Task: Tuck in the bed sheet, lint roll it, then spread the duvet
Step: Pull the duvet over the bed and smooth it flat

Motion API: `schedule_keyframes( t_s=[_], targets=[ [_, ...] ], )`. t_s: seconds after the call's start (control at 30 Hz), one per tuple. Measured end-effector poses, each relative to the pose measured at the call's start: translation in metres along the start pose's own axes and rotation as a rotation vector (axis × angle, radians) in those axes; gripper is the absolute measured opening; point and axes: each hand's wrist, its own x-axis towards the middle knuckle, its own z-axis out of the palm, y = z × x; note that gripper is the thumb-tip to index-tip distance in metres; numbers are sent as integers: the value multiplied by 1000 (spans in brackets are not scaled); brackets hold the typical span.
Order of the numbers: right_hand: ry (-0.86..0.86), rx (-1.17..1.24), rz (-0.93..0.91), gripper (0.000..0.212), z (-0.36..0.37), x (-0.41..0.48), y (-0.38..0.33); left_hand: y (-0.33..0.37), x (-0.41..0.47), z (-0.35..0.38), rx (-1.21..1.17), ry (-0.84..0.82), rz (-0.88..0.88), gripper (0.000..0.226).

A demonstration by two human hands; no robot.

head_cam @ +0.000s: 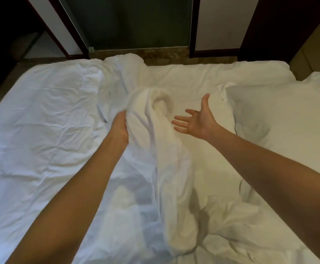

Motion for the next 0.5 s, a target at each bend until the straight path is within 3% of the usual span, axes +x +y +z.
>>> schedule_keyframes(
  t_s=[0.1, 0.17, 0.23, 0.27, 0.33, 0.4, 0.47, 0.5],
  targets=[
    [-64, -96, 78, 52, 36, 14, 20, -36, -11, -5, -15, -56, -283, 37],
    [78, -349, 85, 17, 44, 25, 39, -48, -11, -22, 46, -127, -449, 36],
    [194, -507, 26, 16, 42, 34, 50, -45, 1, -45, 325, -199, -440, 37],
    [207, -570, -59, 19, 43, 35, 55, -38, 10, -53, 532, -206, -373, 34],
    [77, -850, -321, 25, 53, 31, 70, -16, 35, -53, 820, 9, -74, 29],
    [-178, -1194, -501, 31, 69, 16, 100, 9, 48, -30, 721, 177, 339, 34],
    [-379, -1489, -541, 41, 72, 5, 135, 21, 49, 9, 769, -51, 496, 33],
    [-422, -1583, -523, 41, 70, 0, 147, 11, 54, 23, 1016, -206, 472, 37]
  ],
)
